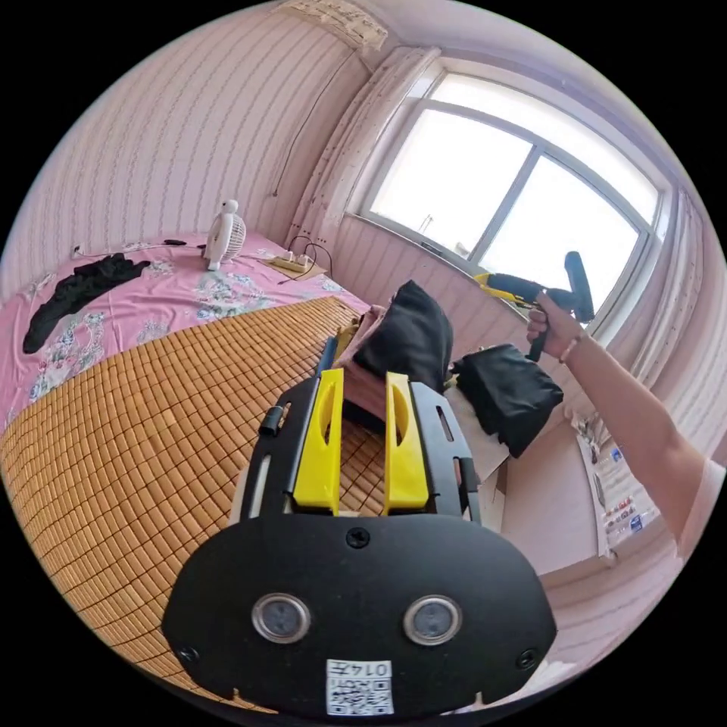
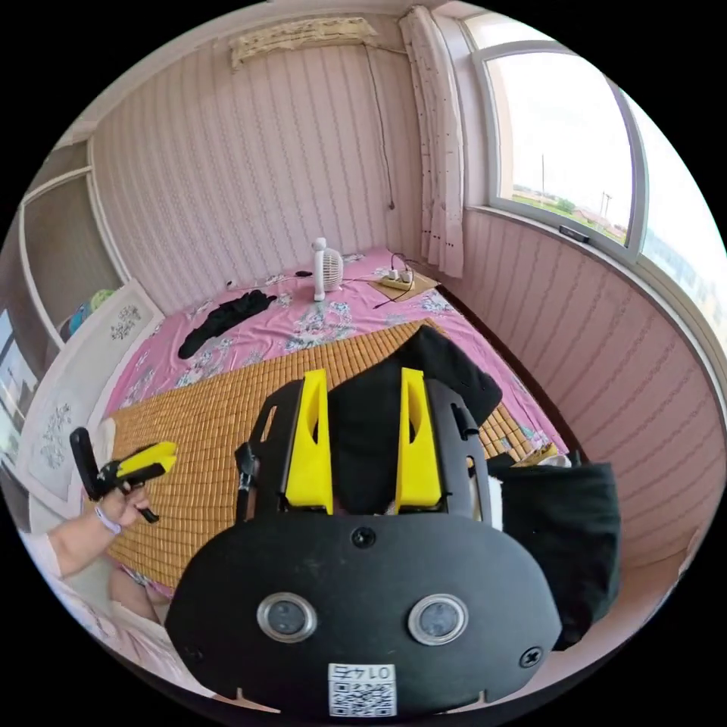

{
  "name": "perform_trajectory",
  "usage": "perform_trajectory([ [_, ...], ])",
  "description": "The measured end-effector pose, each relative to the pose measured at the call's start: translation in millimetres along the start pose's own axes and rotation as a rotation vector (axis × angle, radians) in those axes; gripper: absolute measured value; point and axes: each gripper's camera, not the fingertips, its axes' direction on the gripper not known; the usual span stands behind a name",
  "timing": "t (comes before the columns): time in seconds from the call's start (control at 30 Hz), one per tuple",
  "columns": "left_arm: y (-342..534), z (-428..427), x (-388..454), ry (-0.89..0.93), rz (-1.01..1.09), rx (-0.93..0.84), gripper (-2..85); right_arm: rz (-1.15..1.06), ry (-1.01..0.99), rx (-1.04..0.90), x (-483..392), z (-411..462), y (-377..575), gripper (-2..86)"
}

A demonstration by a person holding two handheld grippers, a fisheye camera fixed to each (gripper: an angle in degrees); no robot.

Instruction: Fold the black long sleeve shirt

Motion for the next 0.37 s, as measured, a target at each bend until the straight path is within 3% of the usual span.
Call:
perform_trajectory([
  [0.17, 135, -101, -38, -0.134, 0.109, -0.118, 7.9, -0.243, -0.109, -0.075, -87, -9, 211, 11.8],
  [0.37, 301, -294, -67, -0.444, -0.126, -0.175, 7.0, -0.230, -0.167, -0.246, -177, -30, 376, 11.5],
])
